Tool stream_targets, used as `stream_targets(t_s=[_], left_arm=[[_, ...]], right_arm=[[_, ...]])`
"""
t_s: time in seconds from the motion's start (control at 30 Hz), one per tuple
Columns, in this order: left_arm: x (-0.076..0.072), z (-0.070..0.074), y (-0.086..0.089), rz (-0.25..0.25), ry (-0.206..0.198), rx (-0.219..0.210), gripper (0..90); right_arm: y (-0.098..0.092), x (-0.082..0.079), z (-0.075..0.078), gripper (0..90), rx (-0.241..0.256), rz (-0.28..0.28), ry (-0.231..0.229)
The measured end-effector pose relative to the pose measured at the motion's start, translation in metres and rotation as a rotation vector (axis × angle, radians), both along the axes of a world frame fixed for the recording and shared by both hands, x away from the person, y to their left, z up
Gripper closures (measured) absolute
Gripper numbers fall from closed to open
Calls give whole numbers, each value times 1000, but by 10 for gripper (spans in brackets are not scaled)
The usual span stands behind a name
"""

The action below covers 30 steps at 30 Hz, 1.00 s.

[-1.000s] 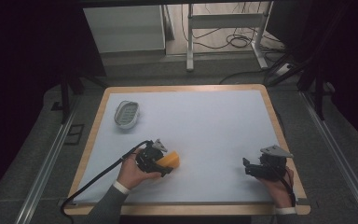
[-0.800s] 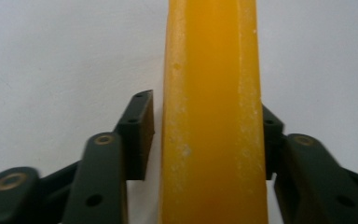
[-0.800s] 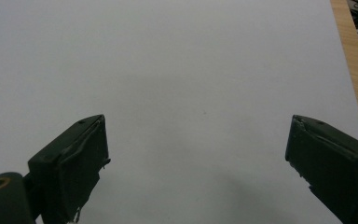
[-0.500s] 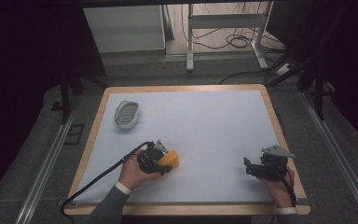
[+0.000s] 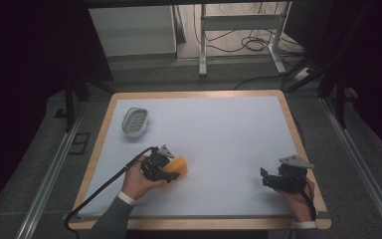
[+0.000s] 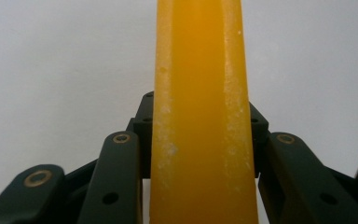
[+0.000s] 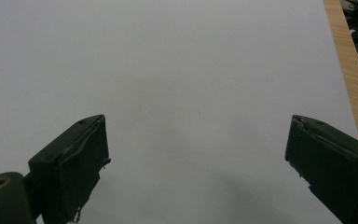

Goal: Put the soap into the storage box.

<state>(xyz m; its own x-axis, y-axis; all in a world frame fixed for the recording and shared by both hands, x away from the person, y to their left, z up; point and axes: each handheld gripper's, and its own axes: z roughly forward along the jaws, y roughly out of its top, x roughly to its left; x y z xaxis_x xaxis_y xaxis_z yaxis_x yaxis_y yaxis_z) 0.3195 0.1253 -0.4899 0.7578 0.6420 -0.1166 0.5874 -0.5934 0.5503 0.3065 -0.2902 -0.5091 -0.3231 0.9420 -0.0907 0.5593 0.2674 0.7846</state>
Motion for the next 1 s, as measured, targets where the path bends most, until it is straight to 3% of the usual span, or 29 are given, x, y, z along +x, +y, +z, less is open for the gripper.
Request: stream_targets(t_s=[0.3,1.0], left_arm=[[9,16,19,51,-25,-26,609],[19,24,39,108,-37,-42,609]], right_arm=[[-1,0,0,61,2,-4,-2],[-1,1,-2,60,-3,-7,6]])
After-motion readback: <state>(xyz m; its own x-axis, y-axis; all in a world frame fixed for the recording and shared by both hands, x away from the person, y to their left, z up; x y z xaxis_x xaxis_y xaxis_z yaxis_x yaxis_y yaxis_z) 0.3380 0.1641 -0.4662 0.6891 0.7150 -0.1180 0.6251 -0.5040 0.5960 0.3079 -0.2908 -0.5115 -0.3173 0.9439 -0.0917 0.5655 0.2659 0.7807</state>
